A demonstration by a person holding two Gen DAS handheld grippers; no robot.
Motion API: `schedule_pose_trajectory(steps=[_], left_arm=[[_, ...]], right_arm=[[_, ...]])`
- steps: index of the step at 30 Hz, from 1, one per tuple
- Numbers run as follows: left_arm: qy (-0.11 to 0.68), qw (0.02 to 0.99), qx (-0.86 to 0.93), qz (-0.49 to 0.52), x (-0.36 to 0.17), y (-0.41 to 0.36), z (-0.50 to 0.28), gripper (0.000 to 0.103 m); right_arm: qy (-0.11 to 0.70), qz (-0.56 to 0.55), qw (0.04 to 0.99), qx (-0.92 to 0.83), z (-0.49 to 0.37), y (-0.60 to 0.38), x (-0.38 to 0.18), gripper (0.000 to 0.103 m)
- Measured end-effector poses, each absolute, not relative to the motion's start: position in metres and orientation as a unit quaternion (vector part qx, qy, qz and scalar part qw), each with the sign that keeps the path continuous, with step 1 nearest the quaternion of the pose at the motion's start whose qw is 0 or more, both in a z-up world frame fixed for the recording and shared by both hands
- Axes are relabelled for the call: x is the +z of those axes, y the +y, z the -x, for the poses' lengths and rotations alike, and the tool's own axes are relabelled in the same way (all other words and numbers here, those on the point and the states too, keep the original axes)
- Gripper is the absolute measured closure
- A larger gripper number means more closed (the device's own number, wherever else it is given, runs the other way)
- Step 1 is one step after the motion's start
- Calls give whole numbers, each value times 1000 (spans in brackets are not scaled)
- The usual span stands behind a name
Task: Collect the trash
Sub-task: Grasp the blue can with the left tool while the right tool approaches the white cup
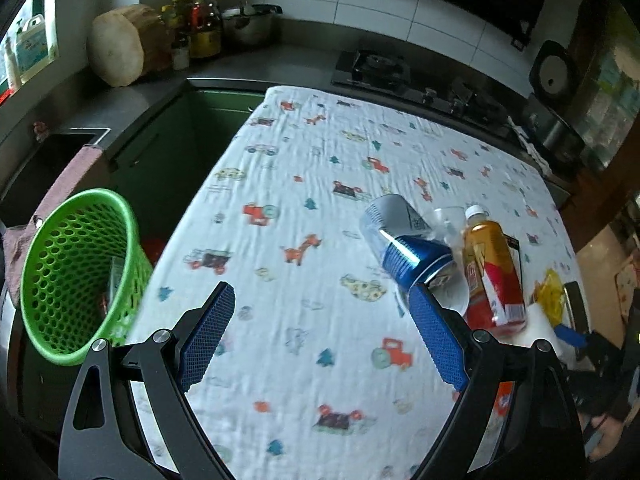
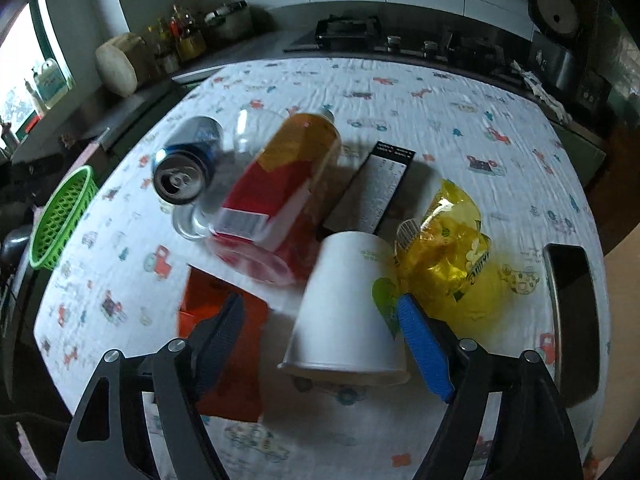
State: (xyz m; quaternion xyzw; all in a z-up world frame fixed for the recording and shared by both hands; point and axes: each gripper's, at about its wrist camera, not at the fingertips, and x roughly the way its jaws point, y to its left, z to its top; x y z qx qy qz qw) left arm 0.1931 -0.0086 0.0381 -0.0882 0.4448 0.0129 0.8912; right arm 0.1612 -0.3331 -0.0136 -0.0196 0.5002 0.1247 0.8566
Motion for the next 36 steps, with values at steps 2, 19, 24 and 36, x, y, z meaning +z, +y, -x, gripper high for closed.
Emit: schedule_pose_trajectory(steps=[2, 19, 24, 36], left_arm=[[449, 888, 13, 93, 35, -15, -203, 15], [515, 844, 4, 147, -14, -63, -286, 14], [527, 837, 7, 148, -23, -72, -302, 13], [547, 829, 37, 109, -38, -91, -329, 13]], right_arm=[[505, 22, 854, 125, -164, -336, -16, 27], [531, 42, 835, 140, -181, -348, -36, 42], [529, 46, 834, 149, -180, -345, -36, 42], [527, 52, 833, 161, -180, -342, -36, 42]])
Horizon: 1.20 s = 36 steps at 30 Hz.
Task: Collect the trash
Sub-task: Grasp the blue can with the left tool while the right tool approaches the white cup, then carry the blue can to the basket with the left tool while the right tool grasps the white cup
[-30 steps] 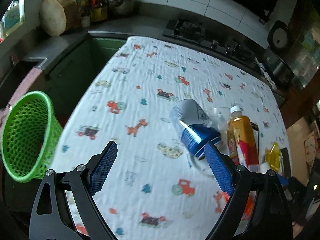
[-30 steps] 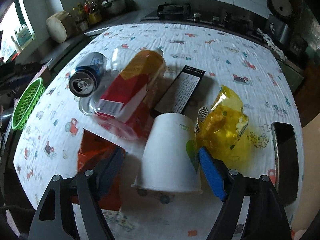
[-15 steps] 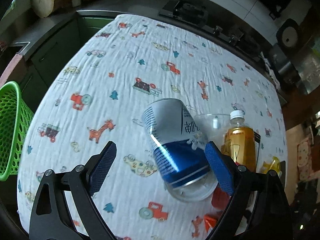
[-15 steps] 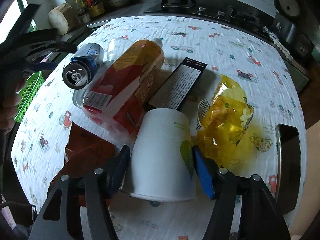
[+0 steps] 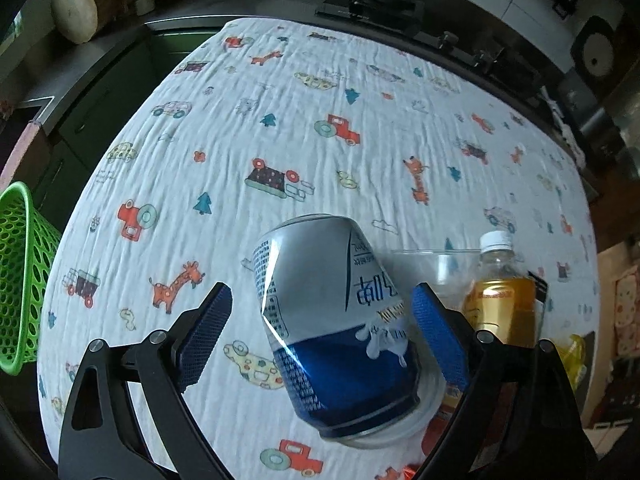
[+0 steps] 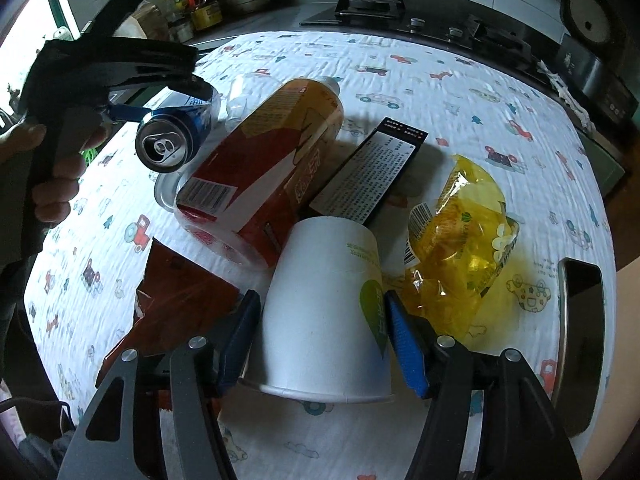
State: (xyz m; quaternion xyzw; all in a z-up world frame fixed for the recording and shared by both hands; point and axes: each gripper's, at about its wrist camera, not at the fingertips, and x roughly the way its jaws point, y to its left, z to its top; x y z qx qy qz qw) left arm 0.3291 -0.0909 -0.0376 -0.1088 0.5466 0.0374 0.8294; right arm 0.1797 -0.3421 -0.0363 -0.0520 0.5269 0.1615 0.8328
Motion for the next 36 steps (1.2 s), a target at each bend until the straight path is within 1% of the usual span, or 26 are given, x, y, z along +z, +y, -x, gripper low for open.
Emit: schedule_pose_trajectory(steps=[10, 13, 14, 23, 36], left_arm=[[555, 824, 46, 101, -47, -98, -334, 13], [555, 824, 40, 105, -49, -99, -335, 16], [555, 824, 38, 106, -49, -99, -335, 22], [547, 829, 15, 113, -47, -98, -327, 24], [516, 849, -15, 114, -15, -78, -285, 24]], right_arm=[[525, 48, 834, 164, -180, -344, -36, 42], [524, 47, 834, 164, -180, -344, -36, 42], [524, 47, 834, 164, -179, -344, -36, 42], [520, 39, 838, 161, -174, -343, -32, 43], [491, 39, 855, 161, -152, -331, 3, 43]])
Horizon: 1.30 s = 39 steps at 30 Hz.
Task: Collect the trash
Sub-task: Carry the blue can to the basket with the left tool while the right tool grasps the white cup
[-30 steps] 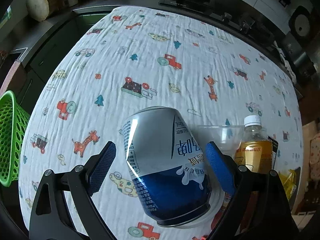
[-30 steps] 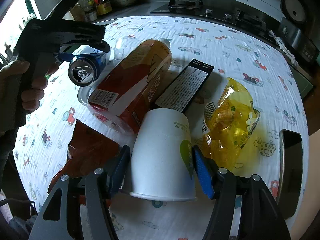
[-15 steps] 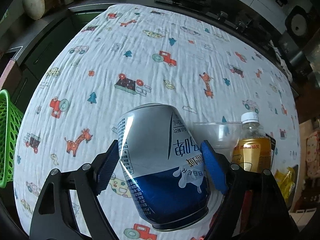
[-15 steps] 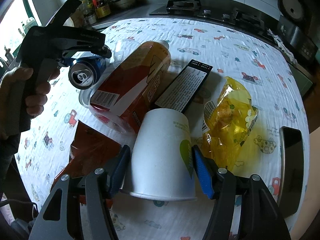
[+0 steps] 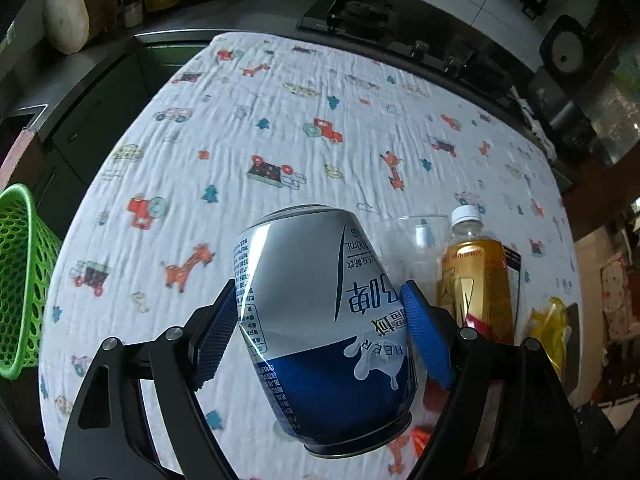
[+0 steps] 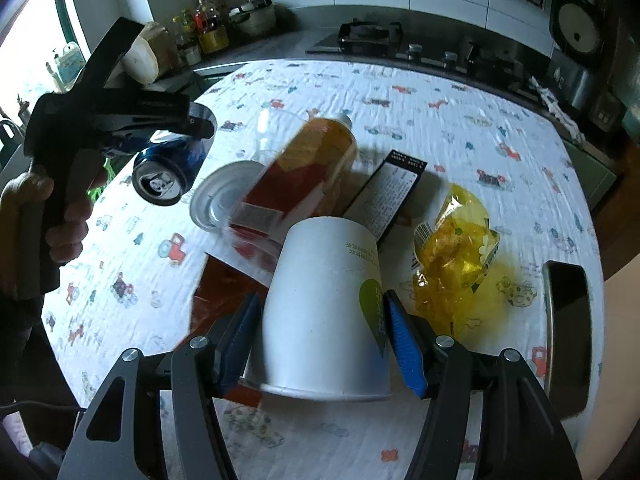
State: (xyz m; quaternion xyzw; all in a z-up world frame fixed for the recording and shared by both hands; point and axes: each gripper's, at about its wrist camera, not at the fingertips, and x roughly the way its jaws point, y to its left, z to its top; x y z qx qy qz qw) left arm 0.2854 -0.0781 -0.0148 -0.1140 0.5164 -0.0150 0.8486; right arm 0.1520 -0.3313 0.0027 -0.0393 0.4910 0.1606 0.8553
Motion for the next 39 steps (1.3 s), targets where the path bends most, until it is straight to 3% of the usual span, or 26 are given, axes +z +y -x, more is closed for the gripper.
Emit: schedule_pose_trajectory(steps=[21, 39], left_arm=[[448, 885, 22, 126, 46, 46, -196, 24], [434, 876, 109, 178, 28, 203, -146, 24]], right_arm=[[445, 57, 864, 229, -126, -231, 45, 43], [440, 91, 837, 313, -138, -88, 44, 43]])
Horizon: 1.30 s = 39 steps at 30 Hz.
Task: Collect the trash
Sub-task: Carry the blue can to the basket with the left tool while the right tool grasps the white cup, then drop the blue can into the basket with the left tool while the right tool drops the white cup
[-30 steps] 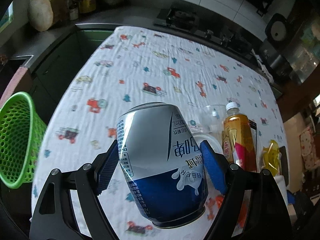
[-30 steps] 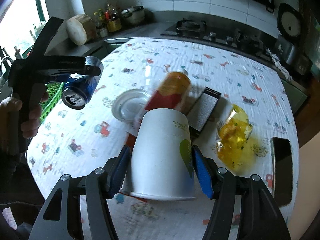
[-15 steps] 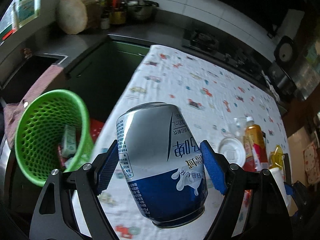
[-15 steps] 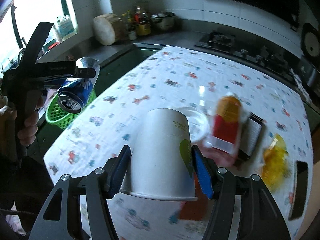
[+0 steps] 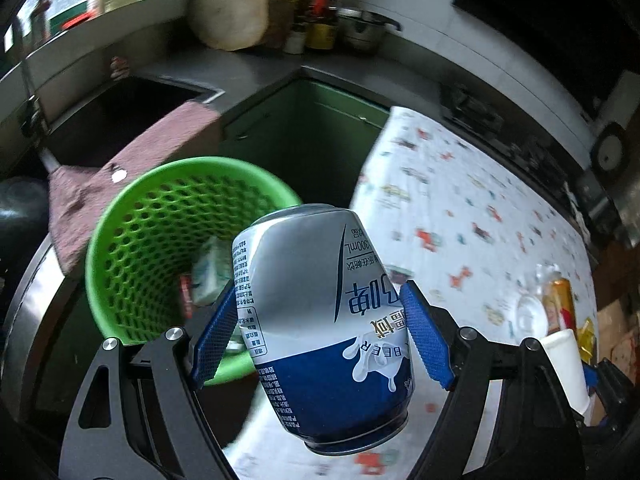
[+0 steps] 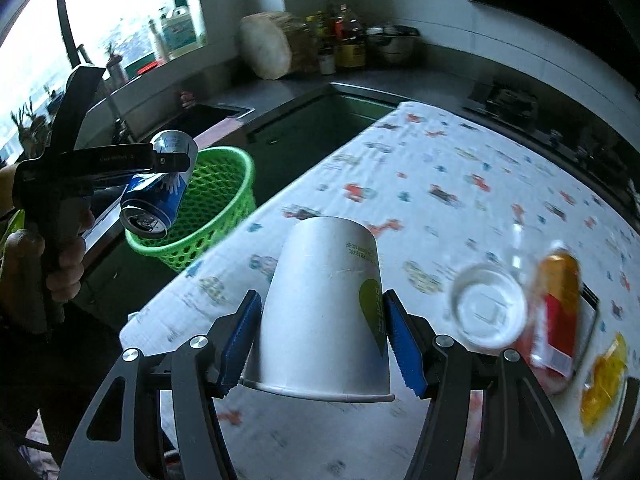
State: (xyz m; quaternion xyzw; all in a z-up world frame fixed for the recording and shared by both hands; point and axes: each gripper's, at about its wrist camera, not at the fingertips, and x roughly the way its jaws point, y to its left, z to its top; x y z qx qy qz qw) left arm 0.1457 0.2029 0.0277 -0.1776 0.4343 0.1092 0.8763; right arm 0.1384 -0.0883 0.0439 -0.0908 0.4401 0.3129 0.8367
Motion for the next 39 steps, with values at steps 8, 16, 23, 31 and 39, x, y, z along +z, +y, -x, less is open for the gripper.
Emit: schedule_pose_trajectory(steps=[8, 16, 23, 31, 39], left_arm=[[437, 863, 152, 204, 6, 270, -138, 24], [452, 845, 178, 222, -20, 315, -137, 24], [456, 837, 182, 240, -35, 337, -134, 24], [451, 830, 181, 273, -45, 355, -136, 24], [451, 828, 178, 280, -50, 361, -132, 24]], right_arm=[[447, 96, 820, 344, -144, -26, 32, 43], [447, 103, 805, 376, -147, 33, 30, 43], [451, 106, 793, 396, -152, 75, 24, 43], [455, 107, 785, 406, -156, 104, 15, 43], [462, 102, 781, 409, -164, 122, 6, 43]])
